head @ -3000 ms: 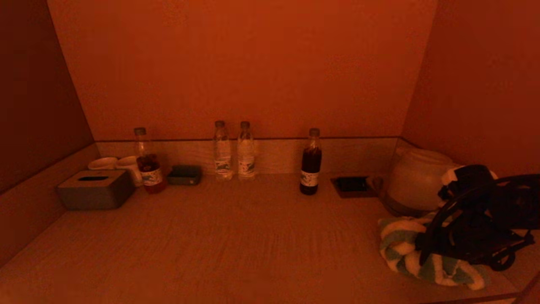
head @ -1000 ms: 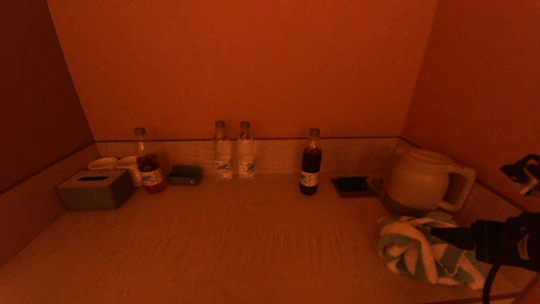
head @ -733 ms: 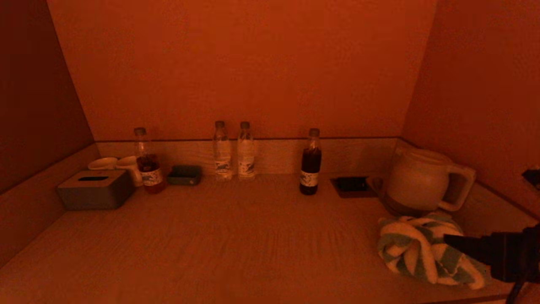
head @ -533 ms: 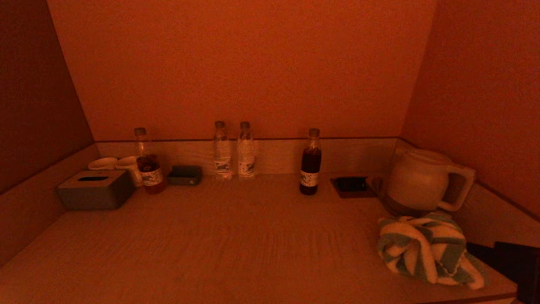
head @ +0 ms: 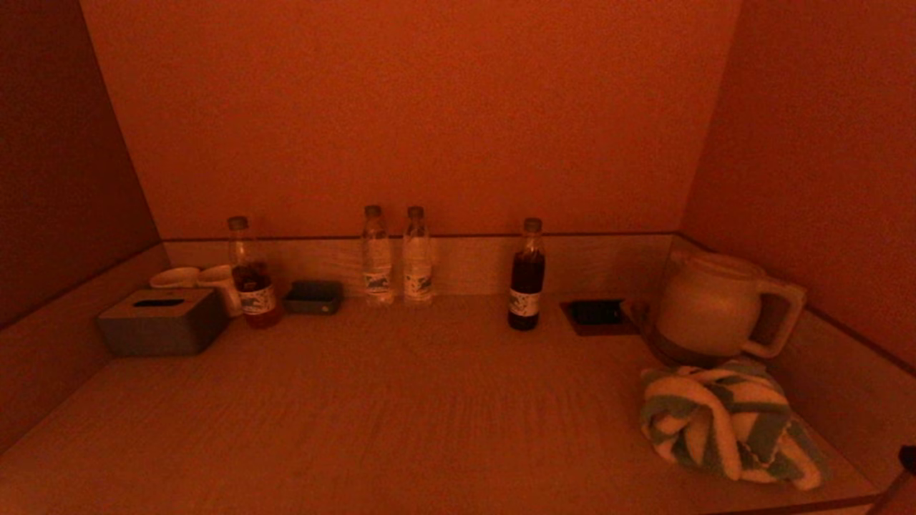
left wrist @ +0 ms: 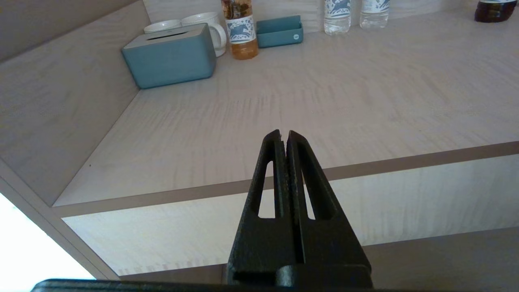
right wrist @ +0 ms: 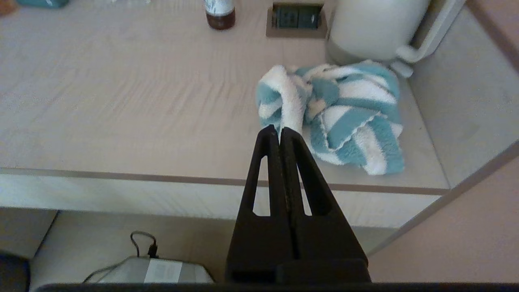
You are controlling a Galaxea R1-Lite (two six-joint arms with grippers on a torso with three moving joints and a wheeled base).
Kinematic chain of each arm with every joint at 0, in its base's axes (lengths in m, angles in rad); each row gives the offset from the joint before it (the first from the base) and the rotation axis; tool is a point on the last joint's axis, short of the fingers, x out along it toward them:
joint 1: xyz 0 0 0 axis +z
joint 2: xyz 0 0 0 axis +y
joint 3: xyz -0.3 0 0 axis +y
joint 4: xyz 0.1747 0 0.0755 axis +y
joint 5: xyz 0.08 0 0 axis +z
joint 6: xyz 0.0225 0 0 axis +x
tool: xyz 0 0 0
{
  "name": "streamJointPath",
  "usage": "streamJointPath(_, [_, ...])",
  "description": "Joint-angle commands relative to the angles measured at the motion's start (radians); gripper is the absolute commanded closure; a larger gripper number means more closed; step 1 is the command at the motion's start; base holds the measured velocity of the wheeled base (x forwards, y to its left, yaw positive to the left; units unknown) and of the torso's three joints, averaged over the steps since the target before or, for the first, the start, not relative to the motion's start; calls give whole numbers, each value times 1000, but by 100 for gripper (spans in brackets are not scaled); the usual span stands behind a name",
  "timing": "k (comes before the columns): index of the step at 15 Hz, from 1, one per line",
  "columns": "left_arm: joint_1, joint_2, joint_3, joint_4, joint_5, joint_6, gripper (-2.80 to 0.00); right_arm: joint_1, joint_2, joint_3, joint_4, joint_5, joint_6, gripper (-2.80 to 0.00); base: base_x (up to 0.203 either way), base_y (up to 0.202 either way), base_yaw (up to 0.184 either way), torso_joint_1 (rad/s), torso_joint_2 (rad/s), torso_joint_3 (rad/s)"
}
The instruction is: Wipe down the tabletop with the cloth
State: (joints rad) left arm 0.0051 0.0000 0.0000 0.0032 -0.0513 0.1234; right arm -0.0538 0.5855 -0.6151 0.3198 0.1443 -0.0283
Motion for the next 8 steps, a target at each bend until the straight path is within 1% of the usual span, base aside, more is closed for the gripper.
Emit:
streamJointPath(1, [1, 0, 0, 0, 1, 1, 0, -2, -92, -4, 19, -3, -2, 0, 0, 0, 0, 0, 0, 0])
streamJointPath(4, [1, 0, 0, 0, -1, 1, 0, -3, -173, 2, 30, -40, -2, 0, 0, 0, 0, 0, 0, 0])
streamJointPath(8, [0, 0, 0, 0, -1, 1, 0, -3, -214, 8, 35, -41, -3, 0, 0, 0, 0, 0, 0, 0])
